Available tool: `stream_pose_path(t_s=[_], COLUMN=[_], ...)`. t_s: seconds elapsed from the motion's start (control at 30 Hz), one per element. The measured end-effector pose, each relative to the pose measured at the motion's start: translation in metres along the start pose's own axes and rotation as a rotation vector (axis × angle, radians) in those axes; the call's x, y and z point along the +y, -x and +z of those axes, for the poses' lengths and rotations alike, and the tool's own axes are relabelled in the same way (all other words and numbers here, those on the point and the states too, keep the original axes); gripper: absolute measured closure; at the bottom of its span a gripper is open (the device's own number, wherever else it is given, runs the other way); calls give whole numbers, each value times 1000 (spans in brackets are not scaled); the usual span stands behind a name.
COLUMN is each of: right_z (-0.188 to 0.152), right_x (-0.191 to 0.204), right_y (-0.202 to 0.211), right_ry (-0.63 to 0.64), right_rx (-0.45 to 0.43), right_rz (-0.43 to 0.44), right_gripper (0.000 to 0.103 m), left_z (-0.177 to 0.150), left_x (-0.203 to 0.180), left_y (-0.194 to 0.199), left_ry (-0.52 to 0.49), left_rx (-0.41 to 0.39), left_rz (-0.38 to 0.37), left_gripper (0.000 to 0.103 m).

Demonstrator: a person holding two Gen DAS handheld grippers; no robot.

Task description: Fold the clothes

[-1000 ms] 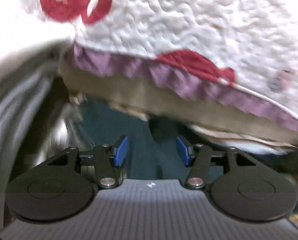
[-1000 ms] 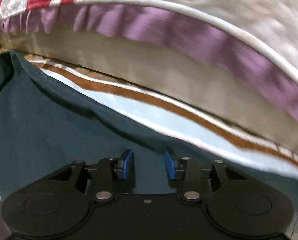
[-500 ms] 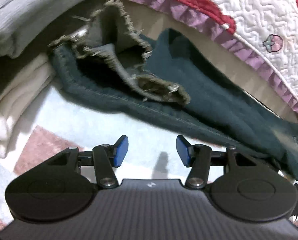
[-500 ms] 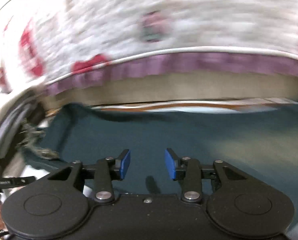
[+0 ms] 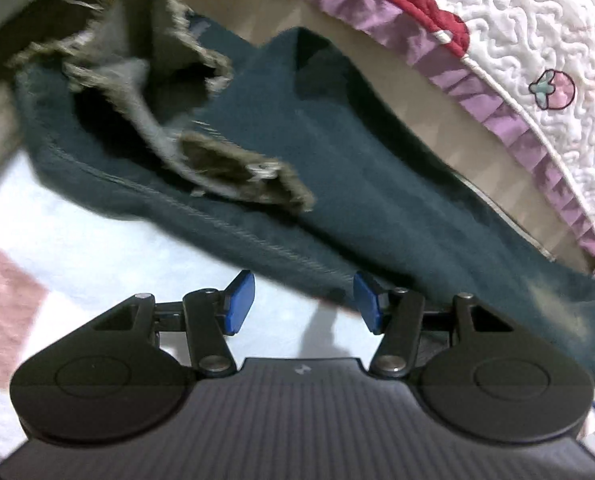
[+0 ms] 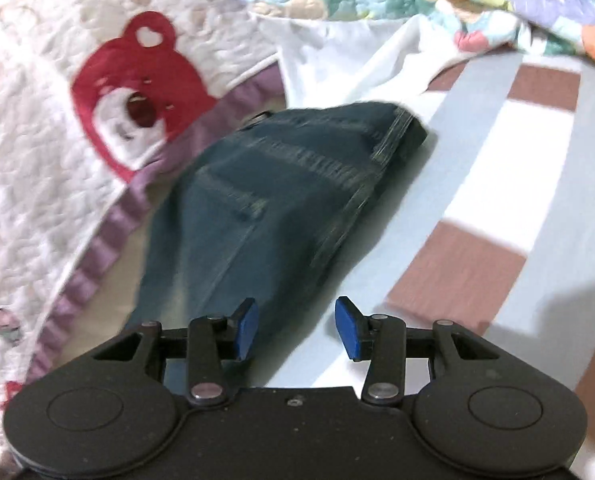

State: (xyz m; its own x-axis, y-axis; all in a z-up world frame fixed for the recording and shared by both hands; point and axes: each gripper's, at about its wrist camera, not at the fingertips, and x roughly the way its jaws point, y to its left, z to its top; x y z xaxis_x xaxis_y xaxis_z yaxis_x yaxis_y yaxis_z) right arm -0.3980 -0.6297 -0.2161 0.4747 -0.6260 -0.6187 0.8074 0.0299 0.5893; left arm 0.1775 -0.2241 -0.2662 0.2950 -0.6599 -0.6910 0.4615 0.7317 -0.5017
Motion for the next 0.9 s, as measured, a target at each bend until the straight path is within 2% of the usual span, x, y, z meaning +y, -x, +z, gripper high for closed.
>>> stream_pose_path(t_s=[0.07, 0.27, 0.37, 0.43, 0.5, 0.53, 0.57, 0.6, 0.63, 0.7, 0.73, 0.8, 0.83, 0.9], right_z=[7, 20, 32, 36, 37, 37, 38, 42, 50, 72, 84, 100, 104, 106], right_x=[-4, -3, 2, 2, 15, 22, 30, 42, 52, 67, 72, 66, 66, 72], right_y=[-14, -37, -58, -68, -79, -85, -90, -92, -89, -70, -55, -36, -34, -39], right_ry=[4, -72, -67, -56, 14, 49, 92, 162, 216, 279, 263, 124, 126, 264], right_rx=[-9, -37, -37, -78, -109, -124, -135, -130, -133, -187, -229, -274, -280, -265], right_rz=[-20, 48, 17, 34, -11, -33, -54, -62, -55, 5, 23, 63, 51, -21], right_gripper=[48, 39, 34, 24, 21, 24, 35, 65, 78, 89, 92, 92, 92, 92], left_z=[4, 13, 12, 11, 10, 10, 10, 10, 9, 9, 8, 8, 7, 6], left_x=[-4, -2, -2, -2, -1, -1, -1, -1, -1, -1, -1, -1, 0, 1], left_y=[-7, -21, -18, -16, -14, -14, -13, -12, -11, -9, -8, -8, -9, -13], left_ry=[31, 125, 136, 143, 150, 154, 157, 161, 165, 172, 175, 185, 197, 221], left_rx=[2, 12, -12, -28, -43, -51, -59, -67, -75, -90, -98, -106, -93, -66], left_rz=[-32, -89, -72, -60, -49, -43, -37, -32, -26, -14, -9, -3, -15, -37], left_gripper=[47, 39, 39, 39, 39, 39, 39, 39, 39, 39, 39, 39, 39, 39])
